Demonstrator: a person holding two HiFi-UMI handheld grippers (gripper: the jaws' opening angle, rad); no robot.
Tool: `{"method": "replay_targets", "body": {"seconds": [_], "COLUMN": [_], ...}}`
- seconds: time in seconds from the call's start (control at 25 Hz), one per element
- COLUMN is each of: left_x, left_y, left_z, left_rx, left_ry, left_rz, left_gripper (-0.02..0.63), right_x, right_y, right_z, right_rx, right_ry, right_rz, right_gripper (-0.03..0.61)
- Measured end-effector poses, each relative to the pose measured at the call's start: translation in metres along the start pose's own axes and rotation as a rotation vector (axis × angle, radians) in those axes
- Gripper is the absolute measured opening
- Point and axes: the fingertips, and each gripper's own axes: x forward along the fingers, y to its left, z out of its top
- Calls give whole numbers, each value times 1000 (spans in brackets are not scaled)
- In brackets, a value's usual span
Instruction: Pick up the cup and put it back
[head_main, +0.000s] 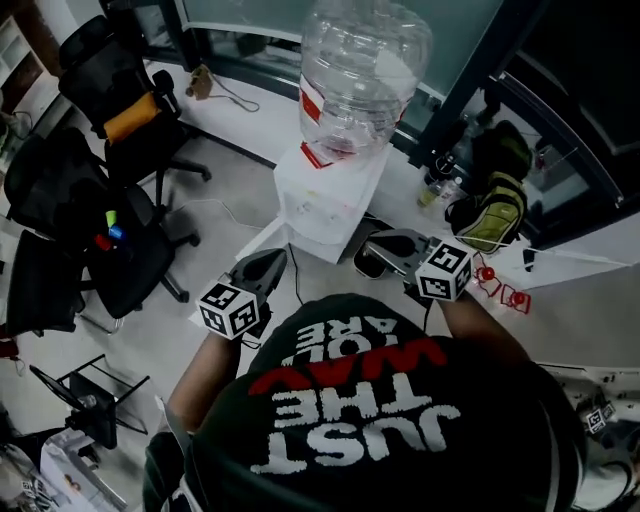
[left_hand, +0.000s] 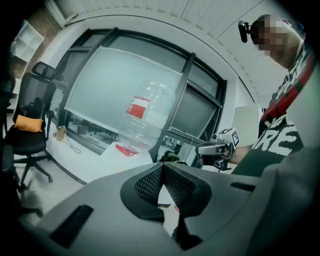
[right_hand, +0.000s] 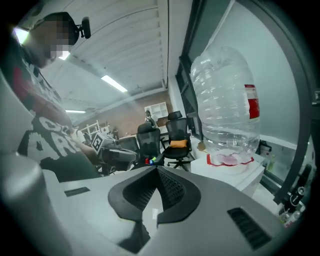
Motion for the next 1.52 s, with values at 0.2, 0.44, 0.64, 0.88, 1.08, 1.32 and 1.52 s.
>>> {"method": "replay_targets", "body": {"seconds": [0.2, 0.44, 0.64, 0.88, 1.08, 1.32, 1.52], "left_x": [40, 98, 177, 211, 180, 160, 178], "left_y": [26, 33, 22, 5, 53, 146, 210], "left_z": [6, -4, -34, -67, -135, -256, -345], "left_rx": [-11, -43, -132, -224, -237, -205, -189], "left_ry": [2, -12, -59, -22, 8, 26, -26], "left_rz": [-21, 57, 251, 375, 378, 357, 326], "left_gripper": [8, 8, 8, 8, 8, 8, 8], "right_x": [13, 16, 4, 10, 65, 159, 231], "right_y": [-35, -91, -154, -173, -138, -111, -125], "right_z": [-2, -8, -49, -85, -138, -243, -330], "right_rx": [-15, -84, -153, -138, -97, -77, -114], "right_ry": [40, 73, 108, 141, 127, 133, 127], "right_rz": [14, 112, 299, 490, 509, 501, 448], "right_gripper": [34, 34, 34, 34, 34, 34, 34]}}
